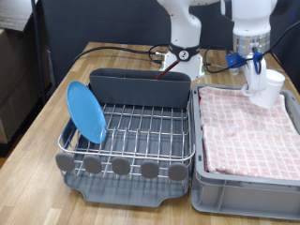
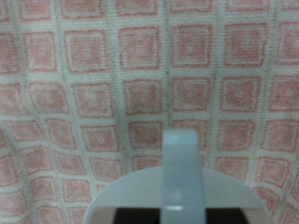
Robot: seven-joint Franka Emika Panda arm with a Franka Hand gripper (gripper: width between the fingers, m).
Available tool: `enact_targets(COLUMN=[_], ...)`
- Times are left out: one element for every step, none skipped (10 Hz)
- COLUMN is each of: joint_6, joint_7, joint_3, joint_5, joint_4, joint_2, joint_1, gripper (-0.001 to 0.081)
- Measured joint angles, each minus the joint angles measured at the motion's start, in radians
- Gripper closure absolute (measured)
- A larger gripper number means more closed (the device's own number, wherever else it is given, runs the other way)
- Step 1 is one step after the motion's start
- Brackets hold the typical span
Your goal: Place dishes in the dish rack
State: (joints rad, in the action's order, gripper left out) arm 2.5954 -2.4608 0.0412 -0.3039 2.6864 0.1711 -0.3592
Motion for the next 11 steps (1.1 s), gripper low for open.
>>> enact_targets(joint_6=[-0.031,-0.028,-0.018,-0.007,-0.003,-0.003,-0.003,-0.003,-0.004,-0.003,-0.003], joint_7=[0.002,0.001,-0.018,-0.045,-0.067,-0.086,-0.115,-0.156,-0.169,-0.169,-0.168], joint_3=[-0.003,-0.003,-0.003,-0.003,-0.003,-0.003,-0.005,-0.008,-0.016,-0.027,-0.041], joint_5=[0.014,0.012,0.013,0.024,0.046,0.074,0.089,0.092,0.092,0.092,0.092], joint_4=[0.001,0.001,0.002,0.003,0.003,0.003,0.002,-0.002,-0.008,-0.014,-0.024], joint_2=[0.030,0.025,0.021,0.021,0.021,0.021,0.021,0.021,0.022,0.022,0.021], joint_1=[0.004,0.003,0.005,0.010,0.019,0.032,0.048,0.068,0.092,0.119,0.143], gripper=[0.0734,0.0734,0.0734,0.0734,0.0734,0.0734,0.0734,0.0734,0.0734,0.0734,0.0734])
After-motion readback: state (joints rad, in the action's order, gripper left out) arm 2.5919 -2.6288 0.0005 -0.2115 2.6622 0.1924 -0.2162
